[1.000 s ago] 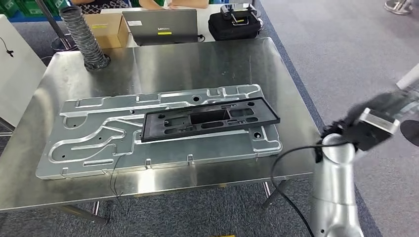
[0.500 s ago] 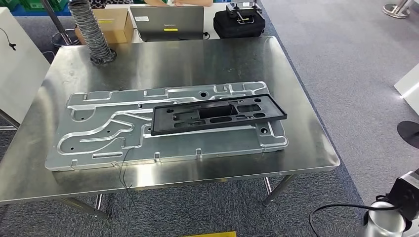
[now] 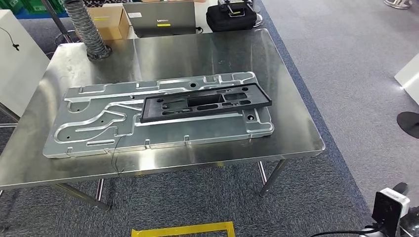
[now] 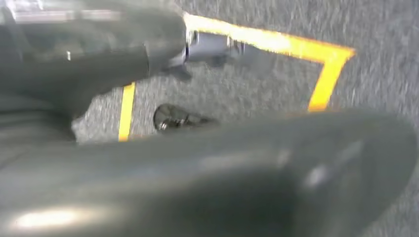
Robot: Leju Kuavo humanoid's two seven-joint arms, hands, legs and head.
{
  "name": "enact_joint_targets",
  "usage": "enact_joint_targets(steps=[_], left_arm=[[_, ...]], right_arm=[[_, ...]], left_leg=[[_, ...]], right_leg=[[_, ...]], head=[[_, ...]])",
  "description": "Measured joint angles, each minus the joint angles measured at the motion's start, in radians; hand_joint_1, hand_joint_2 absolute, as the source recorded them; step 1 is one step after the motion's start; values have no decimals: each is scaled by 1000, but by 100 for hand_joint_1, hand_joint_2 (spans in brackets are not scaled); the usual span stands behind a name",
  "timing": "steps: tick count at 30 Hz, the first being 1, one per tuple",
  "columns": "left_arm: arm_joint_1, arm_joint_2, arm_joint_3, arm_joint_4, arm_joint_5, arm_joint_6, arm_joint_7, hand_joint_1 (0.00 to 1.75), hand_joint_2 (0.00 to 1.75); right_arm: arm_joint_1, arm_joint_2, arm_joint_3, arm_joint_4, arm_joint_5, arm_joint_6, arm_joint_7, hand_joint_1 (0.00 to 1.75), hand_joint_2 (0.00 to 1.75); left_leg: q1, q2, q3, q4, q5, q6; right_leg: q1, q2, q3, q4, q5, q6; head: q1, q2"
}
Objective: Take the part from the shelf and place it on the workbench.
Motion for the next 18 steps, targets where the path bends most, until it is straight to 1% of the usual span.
enact_joint_targets(steps=[1,2,3,5,6,7,8,9,10,11,12,13,14,15,16,17,18], left_arm=[[-1,1,2,0,-1,1,0,0,0],[-2,1,3,0,-3,1,0,0,0],[-3,2,5,0,-4,2,0,0,0],[-1,0,9,0,-9,3,1,0,0],[-1,-1,11,0,-10,3,2,0,0],[-1,-2,13,0,-11,3,2,0,0],[-1,-4,15,0,-11,4,3,0,0],[-2,-3,18,0,-11,4,3,0,0],[-1,-3,20,0,-11,4,3,0,0],[-1,-3,21,0,-11,4,3,0,0],[0,-3,23,0,-11,4,3,0,0],[0,-4,23,0,-11,4,2,0,0],[0,-5,24,0,-12,3,1,0,0],[-1,-6,24,0,-14,1,0,0,0],[-1,-7,24,0,-18,-1,-2,0,0],[-1,-8,24,0,-22,-2,-2,0,0],[-1,-8,23,0,-24,-3,-3,0,0]], right_arm=[[0,2,-6,19,8,0,0,0,0],[-1,4,-13,41,16,0,-1,0,0],[-1,6,-19,64,23,0,-1,0,0],[-1,8,-30,107,33,-1,-1,0,0],[-1,9,-36,128,37,-1,-1,0,0],[-2,9,-42,151,41,-1,-1,0,0],[-4,9,-50,180,46,-1,-1,0,0],[-5,9,-56,216,54,-1,-1,0,0],[-7,9,-63,255,64,-1,-1,0,0],[-9,8,-69,299,79,-1,-1,0,0],[-14,8,-77,349,99,-1,-1,0,0],[-21,6,-89,410,125,-1,-1,0,0],[-30,3,-104,478,160,-1,0,0,0],[-38,1,-125,548,204,-1,1,0,0],[-46,-1,-153,620,265,-1,7,0,0],[-51,0,-189,687,335,-1,21,0,0],[-53,0,-207,719,372,-1,28,0,0]], left_leg=[[-3,0,47,-70,6,7],[-7,0,77,-119,6,13],[-11,1,91,-146,4,19],[-10,2,83,-159,18,28],[-8,4,76,-163,29,35],[-5,7,66,-167,42,42],[-3,10,54,-170,55,46],[-3,11,40,-170,66,49],[-3,12,26,-168,76,50],[-4,12,11,-166,86,48],[-3,12,-3,-163,95,46],[-3,13,-17,-158,103,44],[-1,13,-31,-152,110,40],[-1,13,-42,-144,115,37],[-1,12,-52,-136,119,32],[-2,11,-57,-131,124,26],[-3,11,-60,-128,126,23]], right_leg=[[1,0,-5,1,7,4],[1,0,-8,1,13,9],[1,-1,-9,1,20,15],[-2,-1,-11,-2,32,27],[-3,1,-18,5,21,33],[-4,2,-29,28,-8,39],[-7,4,-46,73,-54,44],[-10,4,-65,135,-106,49],[-13,4,-81,201,-146,55],[-16,4,-88,254,-165,60],[-18,4,-80,277,-158,63],[-20,4,-54,263,-134,66],[-22,4,-9,212,-105,68],[-23,3,45,139,-90,67],[-22,4,95,64,-89,63],[-20,4,130,9,-96,57],[-18,4,147,-19,-107,54]], head=[[0,0],[0,0],[0,0],[0,0],[0,0],[0,0],[0,0],[0,0],[0,0],[0,0],[0,0],[0,0],[0,0],[0,0],[0,0],[0,0],[0,0]])
